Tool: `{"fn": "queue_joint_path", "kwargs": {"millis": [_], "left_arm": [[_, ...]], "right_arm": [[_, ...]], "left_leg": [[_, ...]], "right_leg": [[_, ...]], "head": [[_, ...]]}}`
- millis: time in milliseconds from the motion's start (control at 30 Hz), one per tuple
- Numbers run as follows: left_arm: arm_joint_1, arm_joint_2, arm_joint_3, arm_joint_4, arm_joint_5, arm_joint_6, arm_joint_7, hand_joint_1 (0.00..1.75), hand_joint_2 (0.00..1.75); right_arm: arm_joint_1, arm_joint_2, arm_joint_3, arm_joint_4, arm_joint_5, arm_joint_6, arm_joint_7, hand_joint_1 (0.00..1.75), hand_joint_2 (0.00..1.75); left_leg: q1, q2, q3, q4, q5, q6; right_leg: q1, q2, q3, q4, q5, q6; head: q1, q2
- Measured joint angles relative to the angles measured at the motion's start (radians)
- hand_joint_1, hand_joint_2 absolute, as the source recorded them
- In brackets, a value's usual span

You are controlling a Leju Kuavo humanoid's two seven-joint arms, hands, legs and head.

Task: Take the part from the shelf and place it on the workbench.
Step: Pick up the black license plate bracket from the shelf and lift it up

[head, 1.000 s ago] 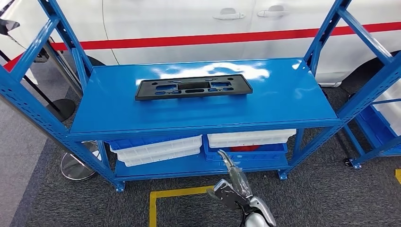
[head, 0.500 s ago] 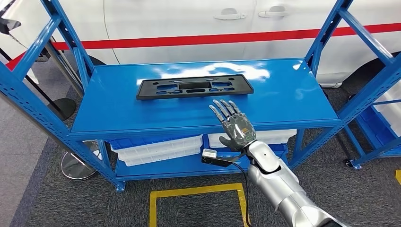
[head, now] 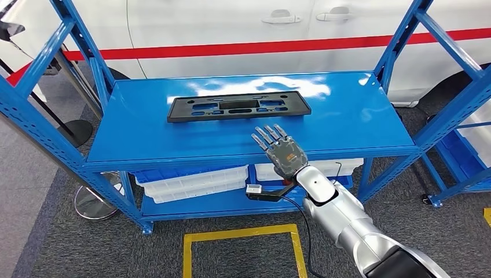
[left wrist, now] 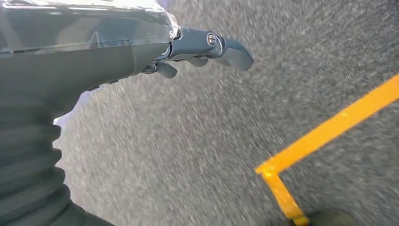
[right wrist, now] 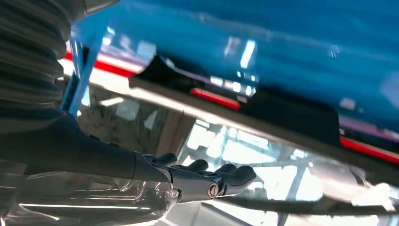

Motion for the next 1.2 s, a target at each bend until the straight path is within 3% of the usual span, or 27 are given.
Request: {"fn": "queue_joint_path", "kwargs": {"millis": [200, 600, 1200], "left_arm": [[0.001, 0.004, 0.064, 0.0, 0.081, -0.06, -0.108, 0.0, 0.0], [0.008, 0.01, 0.129, 0.0, 0.122, -0.069, -0.153, 0.0, 0.0], [0.03, 0.013, 0.158, 0.001, 0.152, -0.063, -0.17, 0.0, 0.0]], "right_arm": [[0.004, -0.001, -0.001, 0.06, -0.037, -0.004, -0.018, 0.0, 1.75], [0.002, -0.002, -0.002, 0.102, -0.058, -0.007, -0.052, 0.0, 1.75], [-0.097, 0.014, -0.002, 0.1, -0.104, -0.009, -0.115, 0.0, 1.75]], "left_leg": [[0.0, 0.0, 0.0, 0.0, 0.0, 0.0], [0.0, 0.0, 0.0, 0.0, 0.0, 0.0], [0.0, 0.0, 0.0, 0.0, 0.001, 0.001]], "right_leg": [[0.0, 0.0, 0.0, -0.001, 0.0, 0.001], [0.0, 0.0, 0.0, -0.001, 0.0, 0.001], [0.0, 0.0, 0.0, -0.001, 0.001, 0.002]], "head": [[0.0, 0.0], [0.0, 0.0], [0.0, 0.0]]}}
